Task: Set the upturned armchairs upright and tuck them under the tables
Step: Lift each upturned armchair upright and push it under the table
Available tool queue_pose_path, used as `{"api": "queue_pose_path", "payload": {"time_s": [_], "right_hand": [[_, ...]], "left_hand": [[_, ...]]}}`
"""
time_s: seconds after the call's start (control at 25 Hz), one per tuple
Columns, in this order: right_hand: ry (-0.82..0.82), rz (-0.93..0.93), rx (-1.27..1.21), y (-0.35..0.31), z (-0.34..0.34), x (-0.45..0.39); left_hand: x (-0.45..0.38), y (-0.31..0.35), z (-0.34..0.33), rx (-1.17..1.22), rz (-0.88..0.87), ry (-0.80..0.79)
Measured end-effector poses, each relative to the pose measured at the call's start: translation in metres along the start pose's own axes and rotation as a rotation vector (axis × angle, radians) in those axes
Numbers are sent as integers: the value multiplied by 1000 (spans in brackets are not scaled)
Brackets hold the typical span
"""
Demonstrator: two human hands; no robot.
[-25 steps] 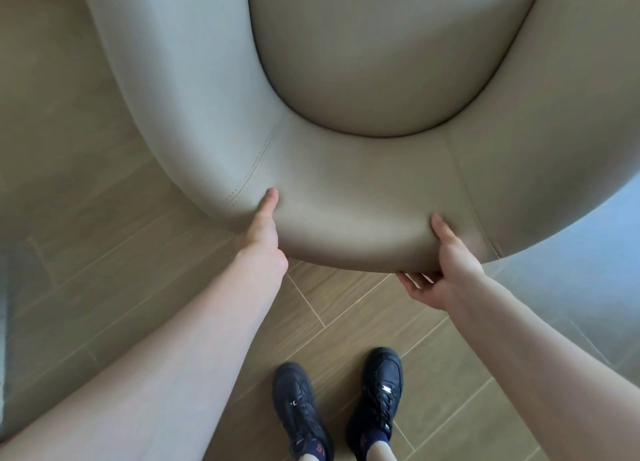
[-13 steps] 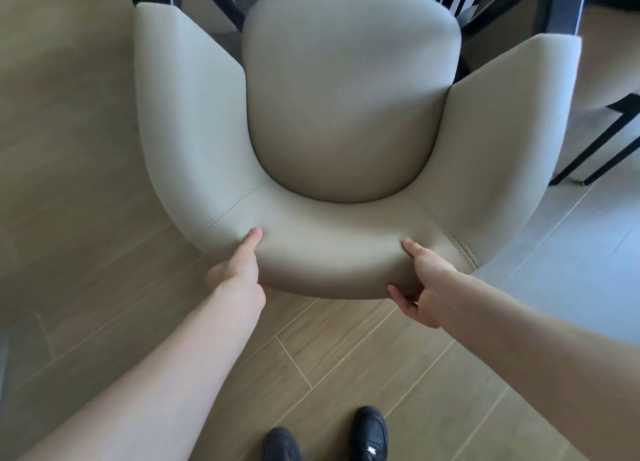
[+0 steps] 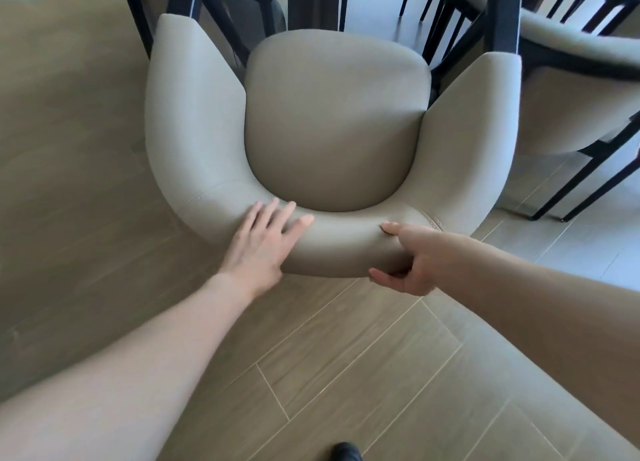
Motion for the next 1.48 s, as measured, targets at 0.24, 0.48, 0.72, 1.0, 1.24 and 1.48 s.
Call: {"api": "queue_pose_path", "payload": {"time_s": [0.24, 0.48, 0.72, 1.0, 1.24, 1.48], "right_hand": [[371, 1034, 1431, -85, -2, 39], [431, 1301, 1731, -98, -38, 18], [427, 1426, 1843, -123, -46, 21], [347, 1373, 1953, -139, -14, 35], [286, 1374, 1958, -179, -10, 34], [349, 1367, 1866, -219, -20, 33]], "left_hand": [[-32, -16, 20, -90, -32, 23], [-64, -20, 39, -121, 11, -4], [-78, -20, 54, -190, 40, -32], [-78, 8, 80, -192, 9, -113], [-106, 5, 97, -178, 8, -113], [-146, -15, 110, -66, 49, -168]]}}
Point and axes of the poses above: each hand's wrist, its own x-axis away from the middle knuckle, its own z-axis out of the back of the hand, y = z × x, the point moved 9 cm from there along -x, towards the middle knuckle, and after that the axes turned 5 degrees about z, right-handed, at the moved point
